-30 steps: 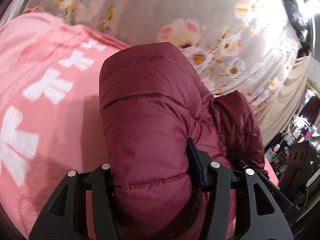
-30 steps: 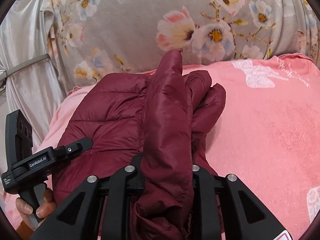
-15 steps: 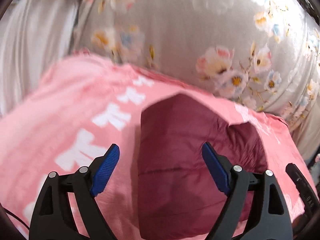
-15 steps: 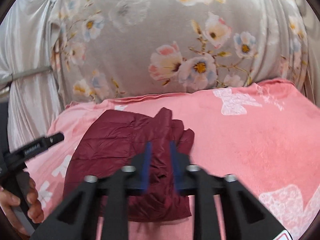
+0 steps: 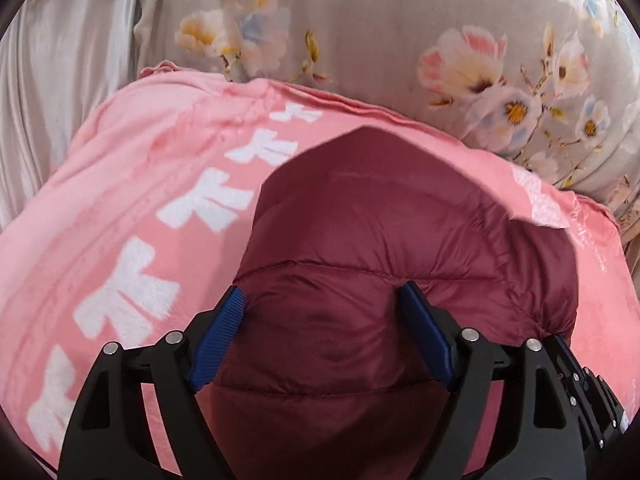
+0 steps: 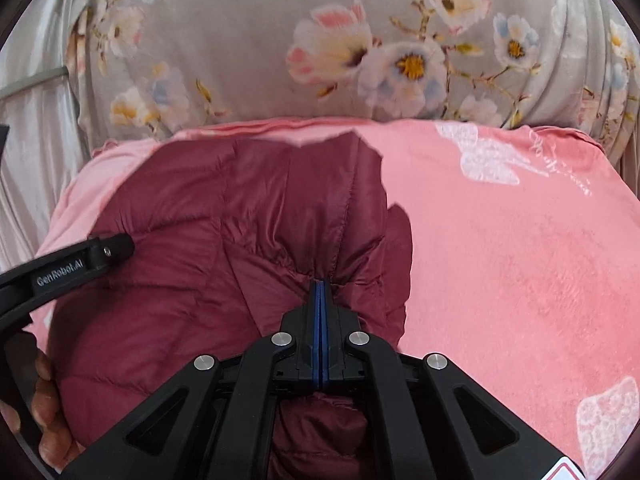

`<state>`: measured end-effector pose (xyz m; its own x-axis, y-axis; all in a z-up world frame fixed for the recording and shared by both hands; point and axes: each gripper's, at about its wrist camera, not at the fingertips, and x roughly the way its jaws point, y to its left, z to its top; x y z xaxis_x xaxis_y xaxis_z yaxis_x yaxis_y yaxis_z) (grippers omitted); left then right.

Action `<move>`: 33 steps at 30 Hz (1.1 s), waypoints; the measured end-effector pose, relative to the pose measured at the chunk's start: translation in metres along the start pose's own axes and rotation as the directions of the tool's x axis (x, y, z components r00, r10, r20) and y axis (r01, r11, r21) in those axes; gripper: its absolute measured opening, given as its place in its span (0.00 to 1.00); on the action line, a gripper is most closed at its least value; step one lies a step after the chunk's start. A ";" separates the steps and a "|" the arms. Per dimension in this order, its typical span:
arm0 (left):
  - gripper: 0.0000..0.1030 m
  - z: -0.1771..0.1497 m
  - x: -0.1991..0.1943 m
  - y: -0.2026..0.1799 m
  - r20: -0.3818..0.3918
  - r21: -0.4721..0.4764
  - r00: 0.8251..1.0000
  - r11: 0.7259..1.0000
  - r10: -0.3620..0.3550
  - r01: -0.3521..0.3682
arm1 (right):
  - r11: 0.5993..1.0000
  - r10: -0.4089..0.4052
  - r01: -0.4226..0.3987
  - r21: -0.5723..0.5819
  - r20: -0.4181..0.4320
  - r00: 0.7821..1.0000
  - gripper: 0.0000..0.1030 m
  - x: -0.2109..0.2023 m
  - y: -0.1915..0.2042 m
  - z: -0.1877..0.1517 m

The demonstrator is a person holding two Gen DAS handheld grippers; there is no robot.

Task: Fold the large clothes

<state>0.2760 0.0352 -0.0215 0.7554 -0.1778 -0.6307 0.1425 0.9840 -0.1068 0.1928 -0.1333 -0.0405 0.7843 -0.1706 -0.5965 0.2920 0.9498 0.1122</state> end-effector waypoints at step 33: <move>0.81 -0.131 -0.115 -0.012 -0.042 0.077 0.998 0.997 0.036 -0.033 | 0.998 -0.010 0.011 -0.070 0.024 1.000 0.31 -0.154 -0.023 -0.096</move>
<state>0.1036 0.0453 -0.0479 0.7326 -0.1416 -0.6657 0.1663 0.9857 -0.0267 0.0130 -0.1036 -0.0279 0.7941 -0.1860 -0.5786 0.2620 0.9638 0.0498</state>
